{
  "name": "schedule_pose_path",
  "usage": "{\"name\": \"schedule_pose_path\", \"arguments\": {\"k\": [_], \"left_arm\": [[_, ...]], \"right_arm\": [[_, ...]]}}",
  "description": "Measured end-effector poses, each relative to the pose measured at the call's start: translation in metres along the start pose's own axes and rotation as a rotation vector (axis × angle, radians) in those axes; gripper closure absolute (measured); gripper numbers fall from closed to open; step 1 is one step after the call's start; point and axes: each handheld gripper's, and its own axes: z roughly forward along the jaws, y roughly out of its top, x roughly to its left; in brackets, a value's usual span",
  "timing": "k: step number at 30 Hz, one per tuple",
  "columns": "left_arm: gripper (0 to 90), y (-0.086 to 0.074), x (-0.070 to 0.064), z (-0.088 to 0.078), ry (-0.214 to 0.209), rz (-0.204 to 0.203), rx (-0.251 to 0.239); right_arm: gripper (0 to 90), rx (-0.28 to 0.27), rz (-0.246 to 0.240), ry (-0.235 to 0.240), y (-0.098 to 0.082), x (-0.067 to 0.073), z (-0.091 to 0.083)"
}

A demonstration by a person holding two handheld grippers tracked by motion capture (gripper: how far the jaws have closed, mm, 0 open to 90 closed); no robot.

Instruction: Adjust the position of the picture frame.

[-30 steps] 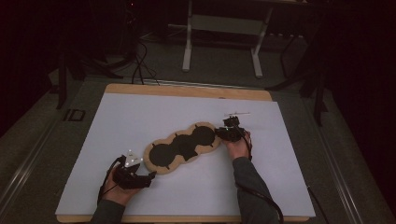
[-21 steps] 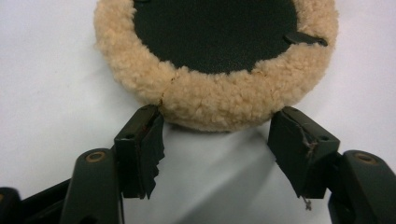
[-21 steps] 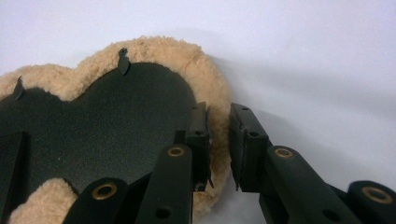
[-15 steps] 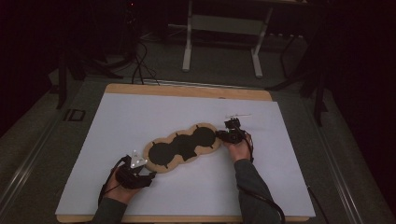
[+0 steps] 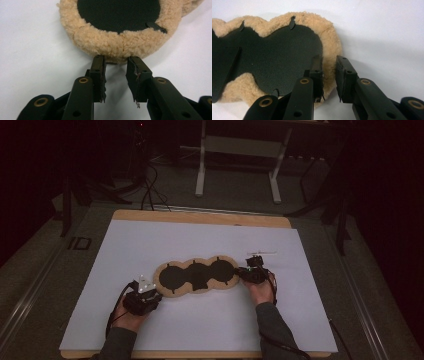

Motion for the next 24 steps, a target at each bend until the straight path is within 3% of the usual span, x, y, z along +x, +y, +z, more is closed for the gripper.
{"name": "schedule_pose_path", "arguments": {"k": [14, 19, 24], "left_arm": [[70.0, 0.004, 0.009, 0.005, 0.021, -0.019, -0.003], [69.9, 0.005, 0.012, 0.006, 0.014, -0.021, -0.005], [72.5, 0.006, 0.012, 0.003, 0.040, -0.025, 0.002]], "right_arm": [[75.6, -0.001, -0.063, -0.084, -0.010, 0.016, -0.007], [75.5, -0.004, -0.059, -0.084, -0.012, 0.016, -0.009], [75.5, -0.010, -0.057, -0.083, -0.013, 0.016, -0.009]]}}
